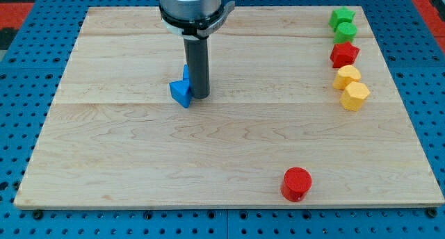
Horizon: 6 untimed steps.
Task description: Slide green star towards the top center
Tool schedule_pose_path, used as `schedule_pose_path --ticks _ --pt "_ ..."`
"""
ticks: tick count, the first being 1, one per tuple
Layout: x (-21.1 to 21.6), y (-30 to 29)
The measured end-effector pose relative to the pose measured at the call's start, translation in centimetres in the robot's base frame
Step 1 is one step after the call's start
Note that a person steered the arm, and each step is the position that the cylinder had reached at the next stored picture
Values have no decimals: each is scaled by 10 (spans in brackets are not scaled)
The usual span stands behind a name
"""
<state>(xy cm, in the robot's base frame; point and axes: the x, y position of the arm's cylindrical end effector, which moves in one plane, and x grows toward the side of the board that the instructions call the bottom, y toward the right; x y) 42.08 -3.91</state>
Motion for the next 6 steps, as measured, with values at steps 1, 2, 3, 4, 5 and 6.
schedule_pose_path --ticks 1,2,3,4,5,6 --pt "-2 42" --pt "-30 41" --pt "-57 37" --pt "-60 7" --pt "-61 39" --pt "-33 29"
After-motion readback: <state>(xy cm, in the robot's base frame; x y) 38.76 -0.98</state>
